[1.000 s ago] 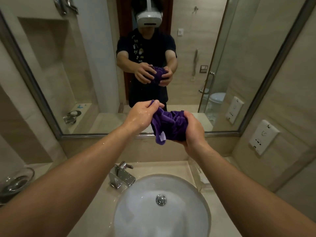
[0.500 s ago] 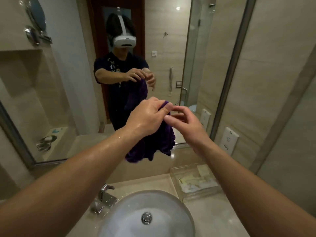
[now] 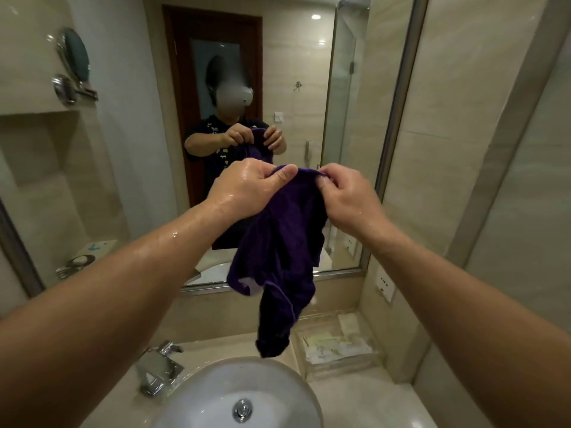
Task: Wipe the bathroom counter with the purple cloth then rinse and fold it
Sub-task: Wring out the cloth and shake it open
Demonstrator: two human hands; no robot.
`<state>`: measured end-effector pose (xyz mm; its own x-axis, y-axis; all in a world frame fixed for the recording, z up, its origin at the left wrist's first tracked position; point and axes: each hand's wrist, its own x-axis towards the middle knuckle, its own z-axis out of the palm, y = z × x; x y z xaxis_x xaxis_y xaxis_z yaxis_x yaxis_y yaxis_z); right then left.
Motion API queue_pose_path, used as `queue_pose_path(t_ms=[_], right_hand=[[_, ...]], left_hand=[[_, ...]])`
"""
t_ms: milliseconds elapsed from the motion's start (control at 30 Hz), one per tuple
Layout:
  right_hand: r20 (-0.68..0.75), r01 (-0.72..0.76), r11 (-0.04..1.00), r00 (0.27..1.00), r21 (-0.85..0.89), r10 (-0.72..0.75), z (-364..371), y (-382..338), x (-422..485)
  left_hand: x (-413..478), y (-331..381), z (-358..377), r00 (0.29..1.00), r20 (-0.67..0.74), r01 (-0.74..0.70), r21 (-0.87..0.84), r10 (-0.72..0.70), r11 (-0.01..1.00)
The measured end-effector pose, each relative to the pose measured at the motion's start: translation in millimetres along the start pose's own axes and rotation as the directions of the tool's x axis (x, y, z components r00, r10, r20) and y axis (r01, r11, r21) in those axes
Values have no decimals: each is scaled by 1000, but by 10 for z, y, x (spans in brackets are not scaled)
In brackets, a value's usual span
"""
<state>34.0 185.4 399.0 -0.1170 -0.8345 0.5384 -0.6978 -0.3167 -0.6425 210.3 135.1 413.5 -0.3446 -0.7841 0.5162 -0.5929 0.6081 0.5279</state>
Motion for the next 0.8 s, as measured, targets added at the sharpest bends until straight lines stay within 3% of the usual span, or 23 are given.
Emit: queue_pose_path(t_ms=[67,167,267,367,433,533,667,800], right_hand=[[-2,27,999,1000,46,-27,-147,-52,66],[-56,113,994,992,-4,-113,-304,-149,140],[-93,165,984,981,-65,-171,-480,-196,215],[-87,191,963,974,-191,-210,-704,-189,242],[-60,221,930,967,-295,-249,-853,-166,244],[-12,236,867,963,-439,-268,-1054,-91,238],[62,217,747,971,-628,-229,-1293,33,161],[5,147,826,985,-545,-172,-1522,160,121]], left_hand=[[11,144,17,999,-34,6,-138,-10,990],[16,333,37,996,-62,34,-454,-69,890],[-4,487,59,994,-73,31,-553,-86,833],[22,544,-2,997,-4,66,-467,-77,882],[29,527,-77,972,211,168,-343,-98,924],[1,483,-90,866,464,271,-126,-185,954],[-67,415,-10,860,457,303,-100,-226,948],[-208,271,125,820,520,307,-44,-240,951]])
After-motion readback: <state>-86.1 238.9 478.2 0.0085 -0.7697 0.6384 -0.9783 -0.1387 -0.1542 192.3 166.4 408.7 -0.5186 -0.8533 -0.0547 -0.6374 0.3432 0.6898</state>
